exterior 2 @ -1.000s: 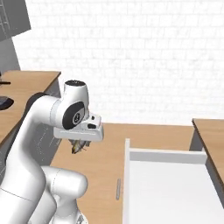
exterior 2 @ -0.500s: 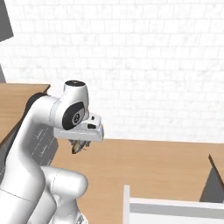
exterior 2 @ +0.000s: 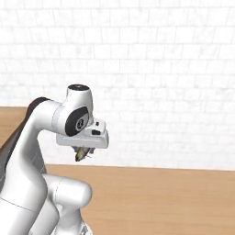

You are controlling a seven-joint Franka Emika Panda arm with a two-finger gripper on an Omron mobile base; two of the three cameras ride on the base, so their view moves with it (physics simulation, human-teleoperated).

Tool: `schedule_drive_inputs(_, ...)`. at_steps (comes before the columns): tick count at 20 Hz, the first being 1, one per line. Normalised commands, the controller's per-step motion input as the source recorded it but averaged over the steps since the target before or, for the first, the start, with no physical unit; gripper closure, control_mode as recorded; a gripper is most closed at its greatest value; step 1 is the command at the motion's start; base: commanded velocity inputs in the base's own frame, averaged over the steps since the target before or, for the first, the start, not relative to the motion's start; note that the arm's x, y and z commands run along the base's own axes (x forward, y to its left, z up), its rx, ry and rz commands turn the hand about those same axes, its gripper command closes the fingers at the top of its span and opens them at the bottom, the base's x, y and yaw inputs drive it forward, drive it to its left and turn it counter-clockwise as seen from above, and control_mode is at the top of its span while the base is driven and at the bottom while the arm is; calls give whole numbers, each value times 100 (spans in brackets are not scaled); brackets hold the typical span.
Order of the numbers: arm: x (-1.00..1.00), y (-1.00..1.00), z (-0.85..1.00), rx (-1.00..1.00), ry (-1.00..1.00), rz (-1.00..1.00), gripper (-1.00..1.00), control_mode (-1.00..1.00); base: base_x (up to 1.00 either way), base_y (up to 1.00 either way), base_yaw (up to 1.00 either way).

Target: Pick up the knife from the drawer and place it on the cutting board. Then place the meat from the plate to the cutting board.

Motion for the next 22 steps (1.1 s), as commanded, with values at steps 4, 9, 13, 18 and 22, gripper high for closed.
schedule_drive_inputs(4, 0, 0, 0, 0, 0, 0, 100, 100, 100, -8, -21)
schedule_drive_inputs(9, 0, 0, 0, 0, 0, 0, 100, 100, 66, -33, -60)
schedule_drive_inputs(13, 0, 0, 0, 0, 0, 0, 100, 100, 35, -29, -72)
schedule_drive_inputs(18, 0, 0, 0, 0, 0, 0, 100, 100, 33, -16, -73)
schedule_drive_inputs(22, 0, 0, 0, 0, 0, 0, 100, 100, 34, -1, -70)
